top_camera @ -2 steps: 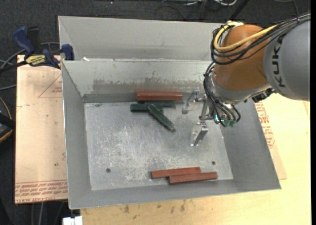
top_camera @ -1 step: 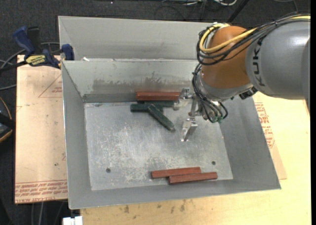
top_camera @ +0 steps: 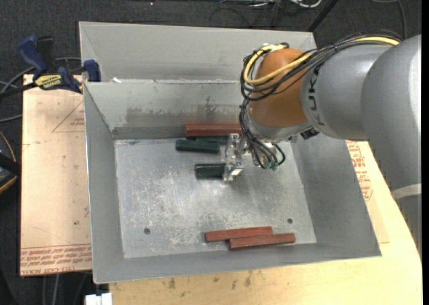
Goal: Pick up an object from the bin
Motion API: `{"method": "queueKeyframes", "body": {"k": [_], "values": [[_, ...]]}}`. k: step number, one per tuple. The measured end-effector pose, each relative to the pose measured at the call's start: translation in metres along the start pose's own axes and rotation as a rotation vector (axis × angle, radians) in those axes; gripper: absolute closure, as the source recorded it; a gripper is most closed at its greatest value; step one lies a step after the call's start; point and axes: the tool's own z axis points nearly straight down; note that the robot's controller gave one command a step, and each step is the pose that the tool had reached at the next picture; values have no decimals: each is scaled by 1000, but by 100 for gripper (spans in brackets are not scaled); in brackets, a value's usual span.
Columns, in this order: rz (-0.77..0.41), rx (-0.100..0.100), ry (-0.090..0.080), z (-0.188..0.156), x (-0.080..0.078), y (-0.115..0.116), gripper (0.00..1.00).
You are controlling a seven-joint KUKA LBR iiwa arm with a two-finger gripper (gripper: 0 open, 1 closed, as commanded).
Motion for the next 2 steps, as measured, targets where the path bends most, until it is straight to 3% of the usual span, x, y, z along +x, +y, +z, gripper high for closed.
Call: {"method": "queueKeyframes", "body": {"k": [1, 2], "values": [[0, 0, 0, 0, 0, 0, 100], [-48, 1, 16, -192, 9, -10, 100]]}}
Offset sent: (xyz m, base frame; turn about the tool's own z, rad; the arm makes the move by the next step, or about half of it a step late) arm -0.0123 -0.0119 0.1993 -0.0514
